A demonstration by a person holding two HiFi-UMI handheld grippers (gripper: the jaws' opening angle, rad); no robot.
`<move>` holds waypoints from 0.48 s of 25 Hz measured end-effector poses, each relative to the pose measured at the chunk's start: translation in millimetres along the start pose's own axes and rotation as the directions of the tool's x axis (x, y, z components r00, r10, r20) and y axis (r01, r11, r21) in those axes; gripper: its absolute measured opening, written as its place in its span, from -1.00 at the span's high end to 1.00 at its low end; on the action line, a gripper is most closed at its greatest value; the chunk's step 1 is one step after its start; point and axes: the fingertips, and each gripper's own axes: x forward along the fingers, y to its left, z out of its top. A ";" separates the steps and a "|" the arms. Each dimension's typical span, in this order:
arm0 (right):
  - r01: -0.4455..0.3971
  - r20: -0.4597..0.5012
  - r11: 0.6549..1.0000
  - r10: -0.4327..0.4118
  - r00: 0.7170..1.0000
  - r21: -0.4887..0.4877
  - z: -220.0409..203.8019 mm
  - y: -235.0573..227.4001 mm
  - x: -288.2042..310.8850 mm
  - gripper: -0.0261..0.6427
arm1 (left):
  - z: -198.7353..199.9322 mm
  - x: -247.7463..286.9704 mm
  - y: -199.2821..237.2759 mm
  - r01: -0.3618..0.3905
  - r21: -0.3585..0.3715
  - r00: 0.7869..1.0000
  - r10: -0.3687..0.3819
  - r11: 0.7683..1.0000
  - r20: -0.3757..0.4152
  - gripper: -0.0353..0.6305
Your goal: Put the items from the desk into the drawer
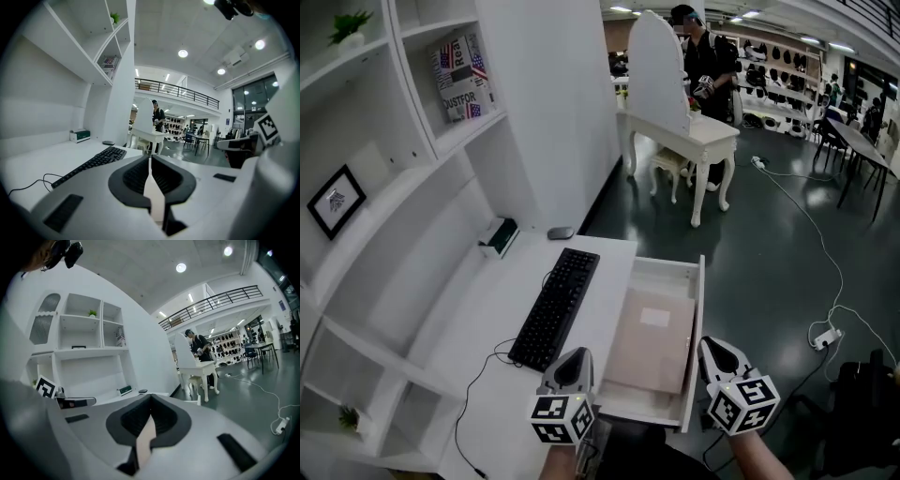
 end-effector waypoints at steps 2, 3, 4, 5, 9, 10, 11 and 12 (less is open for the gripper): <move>0.000 0.000 1.000 0.000 1.000 -0.017 1.2 2.3 -2.7 0.92 | 1.6 -3.0 -0.6 0.003 -0.002 1.000 -0.003 1.000 0.008 0.82; -0.001 0.001 1.000 0.001 1.000 -0.024 1.7 3.4 -4.2 0.92 | 1.9 -4.5 -0.8 0.004 -0.004 1.000 -0.004 1.000 0.011 0.82; -0.002 0.002 1.000 0.002 1.000 -0.028 2.3 4.7 -5.7 0.92 | 2.0 -5.9 -1.0 0.005 -0.007 1.000 -0.004 1.000 0.013 0.82; -0.003 0.004 0.999 0.003 1.000 -0.032 2.9 6.0 -7.2 0.92 | 2.0 -7.3 -1.4 0.005 -0.008 1.000 -0.005 1.000 0.014 0.82; -0.006 0.016 0.998 0.007 1.000 -0.065 4.6 13.1 -13.9 0.92 | 1.6 -13.3 -3.2 0.005 -0.009 1.000 -0.005 1.000 0.019 0.82; -0.007 0.019 0.997 0.008 1.000 -0.071 4.4 15.3 -15.6 0.92 | 1.3 -15.0 -3.5 0.006 -0.009 1.000 -0.006 1.000 0.019 0.82; -0.008 0.022 0.997 0.010 1.000 -0.074 4.1 17.4 -17.4 0.92 | 0.7 -16.8 -3.8 0.008 -0.010 1.000 -0.008 1.000 0.019 0.82; -0.009 0.024 0.997 0.011 1.000 -0.077 3.5 19.5 -19.0 0.92 | 0.0 -18.6 -4.0 0.011 -0.010 1.000 -0.010 1.000 0.019 0.82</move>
